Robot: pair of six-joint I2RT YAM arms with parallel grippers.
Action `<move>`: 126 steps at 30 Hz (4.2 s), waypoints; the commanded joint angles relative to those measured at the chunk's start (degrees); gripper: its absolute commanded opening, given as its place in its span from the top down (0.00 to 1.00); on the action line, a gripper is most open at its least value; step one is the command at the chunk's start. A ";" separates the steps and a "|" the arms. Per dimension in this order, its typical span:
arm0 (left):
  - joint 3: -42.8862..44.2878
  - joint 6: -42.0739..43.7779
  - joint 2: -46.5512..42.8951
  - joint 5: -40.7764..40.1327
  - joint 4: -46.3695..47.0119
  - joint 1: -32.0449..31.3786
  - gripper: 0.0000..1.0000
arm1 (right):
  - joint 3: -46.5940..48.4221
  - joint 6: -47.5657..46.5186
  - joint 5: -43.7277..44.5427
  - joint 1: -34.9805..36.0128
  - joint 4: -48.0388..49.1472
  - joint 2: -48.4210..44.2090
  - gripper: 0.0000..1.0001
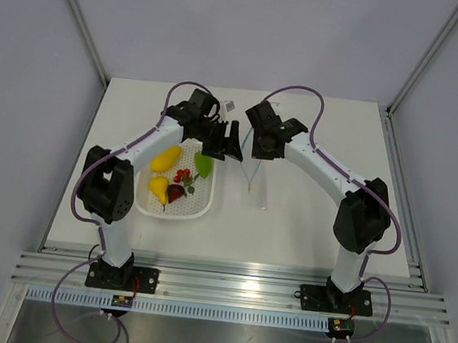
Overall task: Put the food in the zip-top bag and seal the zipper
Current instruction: Open the zipper of the food storage bag, then pick up the fake fruit from the bin, then place the fake fruit in the zipper food storage bag.
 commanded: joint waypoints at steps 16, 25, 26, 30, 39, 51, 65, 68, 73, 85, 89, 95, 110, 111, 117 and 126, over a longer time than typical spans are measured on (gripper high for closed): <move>-5.28 -2.43 -10.02 -12.66 -0.97 7.52 0.27 | 3.42 -0.21 2.45 1.86 -1.20 -0.06 1.00; -7.31 -7.70 -5.11 -20.94 0.43 8.31 0.25 | 3.42 -0.30 2.19 2.30 -0.94 -0.15 1.00; -6.52 -8.14 -3.53 -20.77 0.35 8.40 0.26 | 3.42 -0.30 2.10 2.38 -1.03 -0.15 1.00; -6.16 -9.90 -1.06 -21.03 1.93 9.01 0.29 | 3.16 -0.13 2.10 2.65 -0.85 -0.33 1.00; -3.88 -12.28 4.82 -19.98 3.16 10.16 0.44 | 3.42 -0.04 1.93 2.82 -0.94 -0.50 1.00; -5.19 -12.81 5.01 -17.25 4.74 10.16 0.64 | 3.51 -0.21 2.28 2.91 -0.94 -1.12 1.00; -3.61 -9.29 -8.70 -21.38 2.46 10.51 0.92 | 3.15 -0.30 2.19 2.91 -0.41 -1.12 1.00; -3.79 -8.68 -11.24 -19.98 3.50 10.51 0.93 | 3.07 -0.39 2.45 2.91 -0.41 -1.29 1.00; -6.59 -9.55 -16.78 -9.38 9.91 10.51 0.95 | 2.89 -0.39 2.37 2.91 0.29 -1.47 1.00; -20.48 -27.65 -18.02 7.26 42.78 7.70 0.95 | 4.91 0.84 -2.72 2.91 1.61 -0.24 1.00; -20.84 -28.36 -18.55 7.79 43.67 7.79 0.95 | 6.05 1.54 -4.57 3.26 2.57 0.81 1.00; -22.16 -28.28 -20.92 8.41 43.86 9.19 0.95 | 9.83 1.98 -7.73 4.49 2.66 4.50 1.00; -24.97 -24.58 -18.20 5.95 39.54 9.72 0.95 | 9.83 3.21 -10.55 5.11 4.86 2.31 1.00; -24.97 -24.41 -17.93 5.60 39.46 9.63 0.95 | 9.75 3.21 -10.55 5.11 4.86 2.14 1.00; -22.25 -19.49 -16.70 1.74 31.39 8.84 0.95 | 10.01 3.65 -10.90 5.20 5.21 1.70 1.00; -20.93 -13.78 -18.37 -6.08 26.20 6.30 0.96 | 12.47 4.71 -14.16 5.11 5.83 3.19 1.00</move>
